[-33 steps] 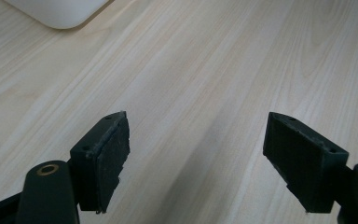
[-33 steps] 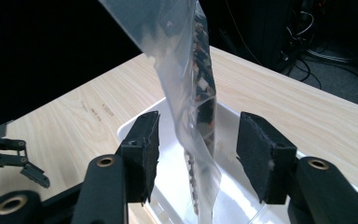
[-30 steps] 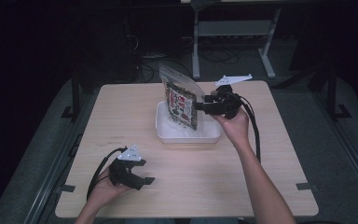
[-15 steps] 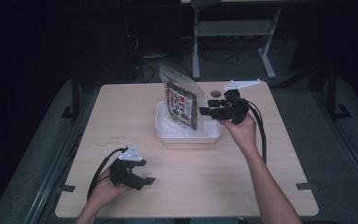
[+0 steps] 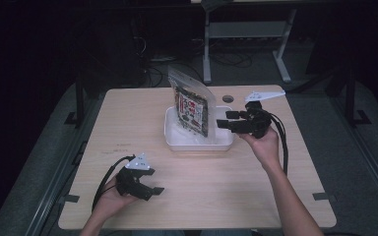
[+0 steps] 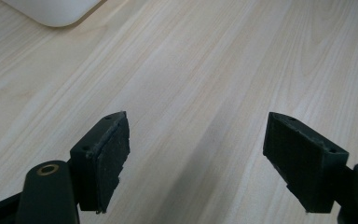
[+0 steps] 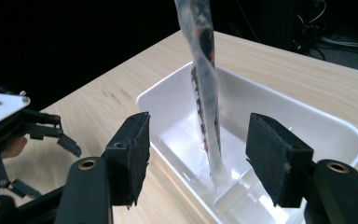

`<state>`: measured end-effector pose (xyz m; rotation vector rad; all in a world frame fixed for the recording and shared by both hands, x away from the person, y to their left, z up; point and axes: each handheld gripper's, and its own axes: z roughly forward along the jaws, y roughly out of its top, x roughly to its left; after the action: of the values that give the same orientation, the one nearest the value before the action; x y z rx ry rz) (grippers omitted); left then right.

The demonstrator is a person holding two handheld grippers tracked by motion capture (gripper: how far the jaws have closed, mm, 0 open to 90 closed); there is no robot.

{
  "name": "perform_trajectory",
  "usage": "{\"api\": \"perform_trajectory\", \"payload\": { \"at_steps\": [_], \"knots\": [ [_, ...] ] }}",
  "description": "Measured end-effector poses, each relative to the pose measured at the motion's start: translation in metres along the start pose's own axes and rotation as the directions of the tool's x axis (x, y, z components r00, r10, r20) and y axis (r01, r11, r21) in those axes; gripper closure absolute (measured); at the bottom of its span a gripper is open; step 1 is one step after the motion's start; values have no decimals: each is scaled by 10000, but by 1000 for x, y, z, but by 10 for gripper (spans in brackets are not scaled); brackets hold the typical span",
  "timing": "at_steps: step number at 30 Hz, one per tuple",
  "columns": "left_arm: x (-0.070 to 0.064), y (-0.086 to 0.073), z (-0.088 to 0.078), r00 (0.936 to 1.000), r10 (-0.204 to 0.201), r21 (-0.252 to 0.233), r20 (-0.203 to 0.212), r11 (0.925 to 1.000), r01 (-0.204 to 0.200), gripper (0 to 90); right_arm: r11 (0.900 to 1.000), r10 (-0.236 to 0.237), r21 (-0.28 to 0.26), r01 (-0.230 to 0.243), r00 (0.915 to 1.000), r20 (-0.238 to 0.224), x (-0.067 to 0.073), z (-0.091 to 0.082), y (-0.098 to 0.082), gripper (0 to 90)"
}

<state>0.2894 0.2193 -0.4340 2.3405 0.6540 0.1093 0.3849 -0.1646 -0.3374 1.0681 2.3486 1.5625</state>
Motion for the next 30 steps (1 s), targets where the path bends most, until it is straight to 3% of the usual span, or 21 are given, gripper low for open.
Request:
{"api": "perform_trajectory", "payload": {
  "at_steps": [30],
  "knots": [
    [-2,0,5,10000,-76,-4,16,10000,76,216,9974,671,263,-670,9977,-27,1,-35,-60,338]
  ]
}}
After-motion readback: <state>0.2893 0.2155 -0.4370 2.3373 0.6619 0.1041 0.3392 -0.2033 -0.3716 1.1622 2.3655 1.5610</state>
